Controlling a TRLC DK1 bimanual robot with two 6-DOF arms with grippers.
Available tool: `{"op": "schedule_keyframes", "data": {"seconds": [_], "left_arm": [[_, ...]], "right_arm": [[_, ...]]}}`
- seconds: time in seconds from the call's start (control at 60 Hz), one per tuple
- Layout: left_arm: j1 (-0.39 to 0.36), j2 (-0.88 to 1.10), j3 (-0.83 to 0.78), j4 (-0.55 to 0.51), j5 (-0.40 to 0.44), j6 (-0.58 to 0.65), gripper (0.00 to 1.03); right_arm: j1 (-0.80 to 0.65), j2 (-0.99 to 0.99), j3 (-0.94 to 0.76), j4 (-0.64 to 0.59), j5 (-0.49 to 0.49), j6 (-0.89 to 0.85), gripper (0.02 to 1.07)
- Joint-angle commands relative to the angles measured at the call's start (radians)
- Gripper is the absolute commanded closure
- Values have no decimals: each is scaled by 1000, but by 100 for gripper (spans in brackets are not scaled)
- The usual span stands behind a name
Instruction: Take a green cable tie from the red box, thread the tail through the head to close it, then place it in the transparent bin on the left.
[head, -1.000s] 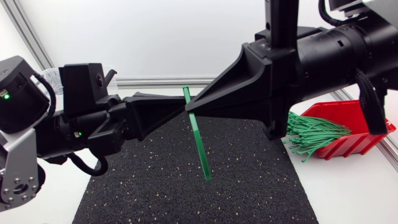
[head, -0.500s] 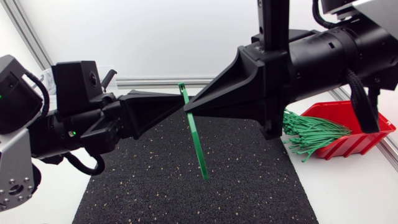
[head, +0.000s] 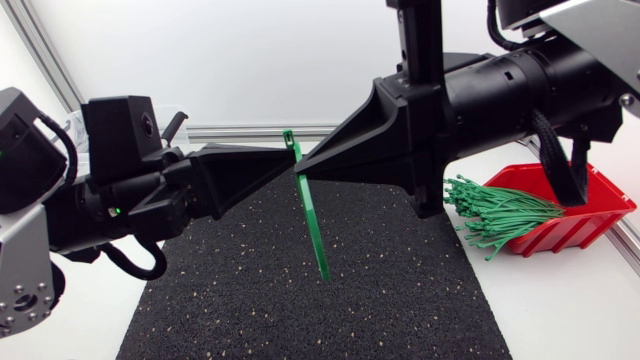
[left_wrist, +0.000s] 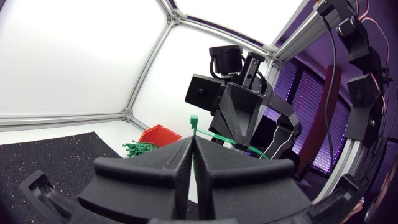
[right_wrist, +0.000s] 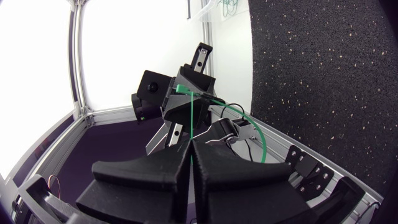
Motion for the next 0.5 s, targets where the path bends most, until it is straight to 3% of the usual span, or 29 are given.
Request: {"op": "schedule_keyframes", "data": {"seconds": [0.0,0.483], "left_arm": [[8,10,-8,18,-3,-23,100],[8,21,-8,20,-3,-20,100]], "right_arm": [[-6,12,31,12,-6,31,102],[-6,45,44,13,-6,31,102]]}}
